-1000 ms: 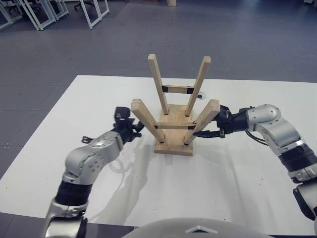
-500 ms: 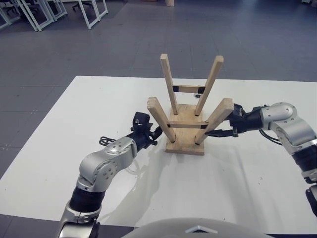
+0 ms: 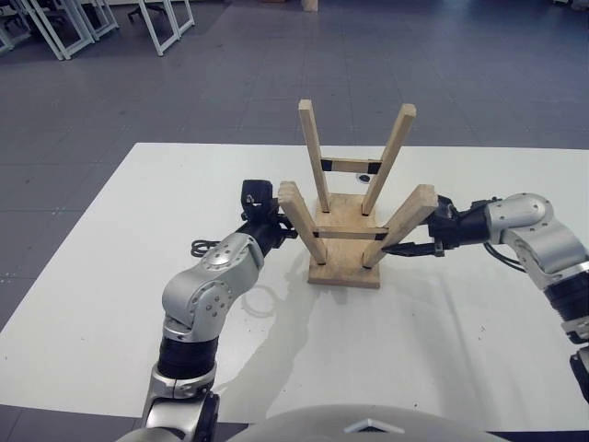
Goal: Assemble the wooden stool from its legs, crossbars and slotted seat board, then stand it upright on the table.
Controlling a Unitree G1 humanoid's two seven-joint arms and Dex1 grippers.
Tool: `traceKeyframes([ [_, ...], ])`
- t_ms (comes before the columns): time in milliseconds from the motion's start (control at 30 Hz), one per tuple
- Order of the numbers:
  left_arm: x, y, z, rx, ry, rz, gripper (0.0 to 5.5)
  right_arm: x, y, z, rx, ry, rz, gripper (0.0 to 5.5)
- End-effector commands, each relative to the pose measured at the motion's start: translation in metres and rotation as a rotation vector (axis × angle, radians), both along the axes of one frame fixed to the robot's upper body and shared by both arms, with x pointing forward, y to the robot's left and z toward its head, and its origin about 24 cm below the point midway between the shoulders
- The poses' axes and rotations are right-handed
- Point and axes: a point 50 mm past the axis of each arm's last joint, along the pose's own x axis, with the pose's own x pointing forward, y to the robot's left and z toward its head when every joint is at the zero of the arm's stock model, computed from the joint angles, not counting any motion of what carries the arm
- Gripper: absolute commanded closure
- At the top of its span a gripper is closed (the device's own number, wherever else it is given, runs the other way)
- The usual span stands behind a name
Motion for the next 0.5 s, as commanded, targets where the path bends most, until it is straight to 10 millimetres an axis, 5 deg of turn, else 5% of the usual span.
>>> traceKeyframes([
  [33,-0.047,-0.081,0.054,-0.252,-0.196,-0.571,3.0,-0.05,-0.019,-0.113,-0.477,0.349,-0.023,3.48],
  [333,-0.015,0.012,0.031,-0.07,-0.139,-0.221,3.0,-0.045,-0.009,-0.104,-0.343,0.354,0.063,3.48],
  [500,-0.007,0.038,0.023,-0.04,-0.117,-0.139,3.0,-0.029,0.011,-0.087,-0.27,0.283,0.099,3.48],
])
